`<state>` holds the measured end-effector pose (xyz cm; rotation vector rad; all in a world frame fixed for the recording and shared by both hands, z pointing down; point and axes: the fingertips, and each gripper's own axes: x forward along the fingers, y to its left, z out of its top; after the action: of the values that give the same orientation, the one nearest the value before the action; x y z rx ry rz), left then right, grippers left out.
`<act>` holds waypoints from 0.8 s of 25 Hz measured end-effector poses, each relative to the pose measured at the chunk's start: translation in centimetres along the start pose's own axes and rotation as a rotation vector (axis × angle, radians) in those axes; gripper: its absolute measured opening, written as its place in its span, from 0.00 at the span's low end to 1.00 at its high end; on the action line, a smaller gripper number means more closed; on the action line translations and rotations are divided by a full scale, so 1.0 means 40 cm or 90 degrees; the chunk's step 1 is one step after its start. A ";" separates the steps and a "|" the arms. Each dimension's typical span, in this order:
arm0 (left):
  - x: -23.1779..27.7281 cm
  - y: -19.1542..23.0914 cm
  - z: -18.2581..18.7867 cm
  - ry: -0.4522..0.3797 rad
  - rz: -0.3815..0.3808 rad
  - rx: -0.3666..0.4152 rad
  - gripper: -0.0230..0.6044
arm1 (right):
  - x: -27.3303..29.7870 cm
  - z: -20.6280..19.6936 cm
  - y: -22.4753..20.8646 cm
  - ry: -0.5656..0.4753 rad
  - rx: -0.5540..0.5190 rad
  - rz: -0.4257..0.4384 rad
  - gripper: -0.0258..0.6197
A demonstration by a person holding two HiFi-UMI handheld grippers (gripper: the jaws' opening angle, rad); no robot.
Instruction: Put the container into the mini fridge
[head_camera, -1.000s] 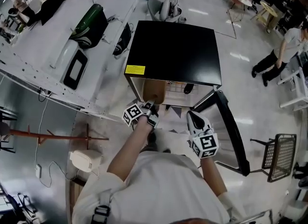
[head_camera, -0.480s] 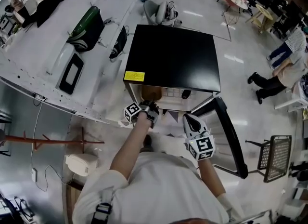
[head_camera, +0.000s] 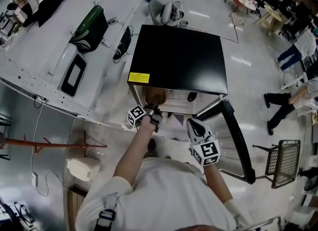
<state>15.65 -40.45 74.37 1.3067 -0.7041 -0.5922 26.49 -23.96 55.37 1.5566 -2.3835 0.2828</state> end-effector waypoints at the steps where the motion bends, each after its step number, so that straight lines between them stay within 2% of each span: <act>1: -0.002 0.001 0.001 0.000 -0.002 0.003 0.65 | -0.002 -0.001 0.002 -0.001 -0.001 0.001 0.05; 12: -0.082 -0.001 -0.009 -0.014 -0.006 0.049 0.69 | -0.058 -0.014 0.005 -0.012 0.004 0.003 0.05; 20: -0.197 -0.067 -0.035 -0.018 -0.028 0.145 0.69 | -0.089 -0.034 0.021 -0.026 0.019 0.019 0.05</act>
<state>11.50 -34.17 70.55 1.5313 -0.7848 -0.5787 27.24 -20.13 55.45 1.5561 -2.4467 0.2970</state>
